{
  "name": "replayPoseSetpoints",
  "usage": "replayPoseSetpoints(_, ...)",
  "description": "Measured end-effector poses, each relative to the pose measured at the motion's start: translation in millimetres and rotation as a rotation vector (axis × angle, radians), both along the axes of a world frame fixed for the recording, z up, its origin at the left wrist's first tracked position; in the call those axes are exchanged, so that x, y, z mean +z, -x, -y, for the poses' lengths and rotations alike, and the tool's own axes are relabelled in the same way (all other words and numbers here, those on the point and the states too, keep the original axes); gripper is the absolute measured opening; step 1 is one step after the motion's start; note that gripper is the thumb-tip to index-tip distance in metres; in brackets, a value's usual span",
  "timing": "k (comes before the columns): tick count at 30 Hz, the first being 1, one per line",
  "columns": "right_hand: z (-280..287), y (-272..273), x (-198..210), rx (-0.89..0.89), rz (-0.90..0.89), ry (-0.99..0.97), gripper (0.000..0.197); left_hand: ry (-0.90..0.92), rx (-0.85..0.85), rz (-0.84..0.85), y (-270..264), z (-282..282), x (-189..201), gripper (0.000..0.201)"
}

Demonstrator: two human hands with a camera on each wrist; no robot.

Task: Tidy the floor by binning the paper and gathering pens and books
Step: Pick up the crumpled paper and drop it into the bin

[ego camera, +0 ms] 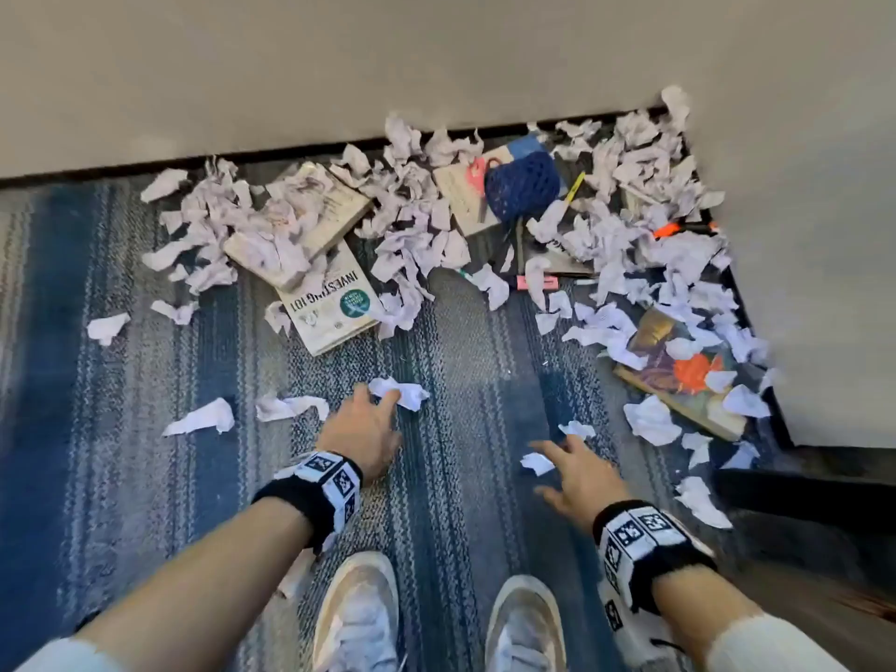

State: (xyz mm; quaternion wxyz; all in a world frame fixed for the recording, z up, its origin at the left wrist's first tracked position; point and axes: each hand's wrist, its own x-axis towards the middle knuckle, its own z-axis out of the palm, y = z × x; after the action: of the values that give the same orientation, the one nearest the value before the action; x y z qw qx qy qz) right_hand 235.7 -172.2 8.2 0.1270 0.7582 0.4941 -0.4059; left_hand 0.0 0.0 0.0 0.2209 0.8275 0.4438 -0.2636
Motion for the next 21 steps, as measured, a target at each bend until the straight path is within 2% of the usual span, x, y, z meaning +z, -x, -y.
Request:
replayPoseSetpoints(4, -1.2, -3.0, -69.5, 0.1, 0.157, -0.078, 0.055, -0.112, -0.057, -0.041, -24.6, -11.7, -60.9, 0.075)
replayPoseSetpoints(5, -0.4, -5.0, -82.4, 0.136, 0.16, -0.111, 0.05, -0.153, -0.086, -0.051, -28.5, -14.8, -69.2, 0.072)
replayPoseSetpoints(8, 4.9, -12.7, -98.9, 0.289, 0.175, -0.29, 0.027, -0.189, -0.2, -0.016, -38.8, -30.9, -80.9, 0.044)
replayPoseSetpoints(11, -0.5, -30.6, -90.1, 0.314, 0.31, -0.518, 0.043, -0.132, -0.42, 0.004, -63.8, -61.8, -69.6, 0.034)
replayPoseSetpoints(13, -4.3, -39.1, -72.6, 0.218, 0.412, -0.614, 0.027, -0.159, -0.527, 0.027, -85.4, -77.0, -50.4, 0.034)
replayPoseSetpoints(15, -2.7, -48.2, -62.7, 0.084, 0.496, -0.562, 0.02, -0.121, -0.577, 0.055, -110.7, -81.9, -27.7, 0.034)
replayPoseSetpoints(17, 0.1, -51.4, -60.7, -0.045, 0.476, -0.445, 0.021, -0.086, -0.644, 0.091, -136.3, -78.6, -7.6, 0.028)
replayPoseSetpoints(21, 12.1, -43.6, -90.6, -0.06, 0.318, -0.342, 0.016, -0.118, -0.851, 0.156, -183.1, -47.5, 18.0, 0.02)
